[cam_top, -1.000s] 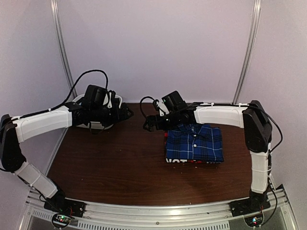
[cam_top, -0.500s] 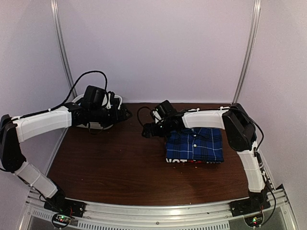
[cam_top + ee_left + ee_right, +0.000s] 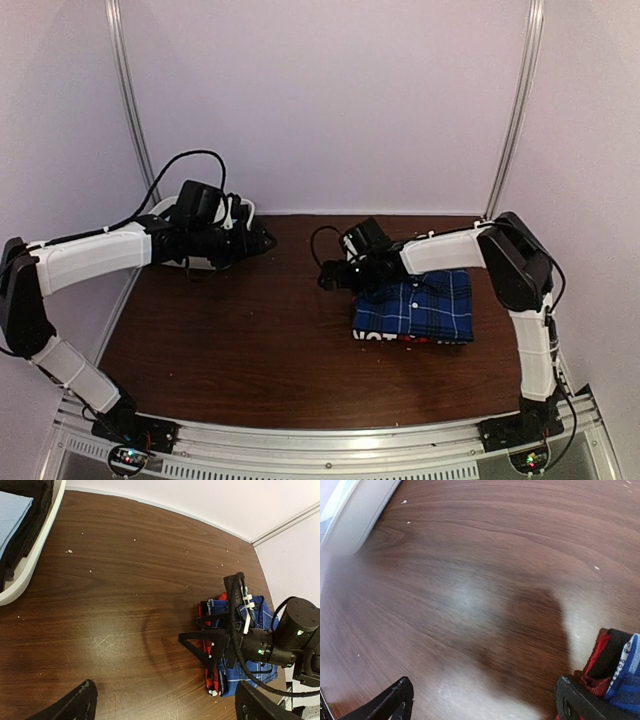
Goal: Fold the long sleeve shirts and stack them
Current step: Move the square-folded shirt to the corner of the board.
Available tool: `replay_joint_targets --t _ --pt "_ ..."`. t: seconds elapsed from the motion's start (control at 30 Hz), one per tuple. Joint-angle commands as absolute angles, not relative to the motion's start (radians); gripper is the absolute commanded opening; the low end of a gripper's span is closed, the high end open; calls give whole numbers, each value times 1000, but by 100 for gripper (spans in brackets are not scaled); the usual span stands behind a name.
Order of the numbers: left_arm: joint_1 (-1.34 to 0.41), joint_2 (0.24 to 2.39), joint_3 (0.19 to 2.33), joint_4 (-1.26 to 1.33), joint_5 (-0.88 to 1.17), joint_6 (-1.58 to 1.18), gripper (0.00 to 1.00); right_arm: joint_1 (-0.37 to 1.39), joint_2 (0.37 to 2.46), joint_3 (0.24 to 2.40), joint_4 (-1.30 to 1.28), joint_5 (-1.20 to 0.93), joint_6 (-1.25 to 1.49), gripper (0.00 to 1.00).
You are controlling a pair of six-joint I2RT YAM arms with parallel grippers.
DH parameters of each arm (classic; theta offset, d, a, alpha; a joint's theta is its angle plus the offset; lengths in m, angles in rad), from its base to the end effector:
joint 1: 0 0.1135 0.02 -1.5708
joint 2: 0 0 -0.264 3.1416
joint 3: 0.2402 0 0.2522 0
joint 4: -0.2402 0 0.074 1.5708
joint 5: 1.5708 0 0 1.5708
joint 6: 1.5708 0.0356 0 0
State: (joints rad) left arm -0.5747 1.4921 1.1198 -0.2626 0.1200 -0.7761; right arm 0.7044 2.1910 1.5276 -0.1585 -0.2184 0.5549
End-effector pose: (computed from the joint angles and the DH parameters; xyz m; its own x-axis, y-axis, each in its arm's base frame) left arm 0.2808 -0.1869 0.2786 -0.7900 -0.3170 -0.5248 0.0942 0.7831 -0.6147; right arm 0.3588 0.3150 0.1451 -0.8667 -0.0615 -0.4951 -0.3388 0.8010 0.4936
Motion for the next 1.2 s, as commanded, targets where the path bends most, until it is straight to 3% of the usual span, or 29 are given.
replay_joint_targets --t 0.0,0.73,1.17 --pt "-568 1507 1121 -236 140 -768 98 642 2098 1377 -150 -156 607 100" --pt "-568 1568 1144 -219 190 -785 98 550 1609 740 -74 -183 622 100" --pt "-569 1577 1139 -216 194 -795 98 534 1380 545 -176 -239 622 100"
